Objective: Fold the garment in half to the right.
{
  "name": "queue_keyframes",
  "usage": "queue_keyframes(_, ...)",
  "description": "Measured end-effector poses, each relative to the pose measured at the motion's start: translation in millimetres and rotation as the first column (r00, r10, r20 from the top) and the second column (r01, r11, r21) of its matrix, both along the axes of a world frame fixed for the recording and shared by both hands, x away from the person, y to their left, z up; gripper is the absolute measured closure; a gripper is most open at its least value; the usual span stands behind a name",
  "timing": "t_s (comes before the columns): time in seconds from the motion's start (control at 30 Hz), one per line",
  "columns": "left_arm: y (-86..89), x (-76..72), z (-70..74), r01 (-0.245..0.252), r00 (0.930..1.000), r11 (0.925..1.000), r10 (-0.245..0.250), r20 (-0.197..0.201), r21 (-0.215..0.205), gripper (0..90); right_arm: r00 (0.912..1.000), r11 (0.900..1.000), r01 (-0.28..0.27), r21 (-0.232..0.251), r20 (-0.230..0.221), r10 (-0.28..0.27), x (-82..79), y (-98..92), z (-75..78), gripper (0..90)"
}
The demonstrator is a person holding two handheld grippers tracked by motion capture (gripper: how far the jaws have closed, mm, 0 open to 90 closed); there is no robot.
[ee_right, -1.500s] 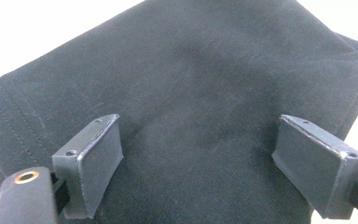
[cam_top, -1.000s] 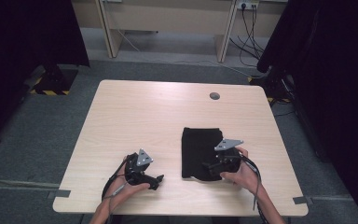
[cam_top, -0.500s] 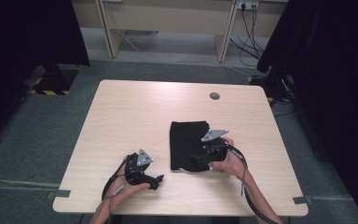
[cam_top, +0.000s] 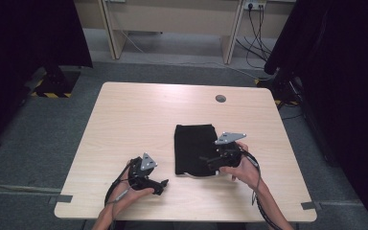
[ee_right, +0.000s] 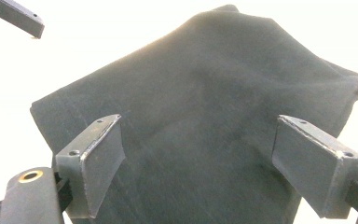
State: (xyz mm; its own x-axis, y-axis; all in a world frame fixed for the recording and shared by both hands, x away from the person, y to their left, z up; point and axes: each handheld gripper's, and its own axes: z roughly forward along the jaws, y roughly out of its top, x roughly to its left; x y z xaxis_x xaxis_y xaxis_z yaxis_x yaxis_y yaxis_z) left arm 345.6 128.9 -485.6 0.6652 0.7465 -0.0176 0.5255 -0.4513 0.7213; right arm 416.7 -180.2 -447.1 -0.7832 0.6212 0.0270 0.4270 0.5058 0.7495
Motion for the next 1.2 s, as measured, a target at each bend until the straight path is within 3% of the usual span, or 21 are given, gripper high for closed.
queue_keyframes(0.4,-0.2,0.6,0.0,0.0,1.0,1.0,0.0,0.001,-0.001,0.0,0.9983,0.999,0.048,0.014,-0.034,-0.048,-8.2,-17.1,-2.0,15.6)
queue_keyframes(1.2,0.2,-0.6,0.0,-0.008,1.0,1.0,0.008,0.0,-0.001,0.0,0.9946,0.994,0.098,0.039,-0.039,-0.096,-24.7,-41.6,-4.6,15.5)
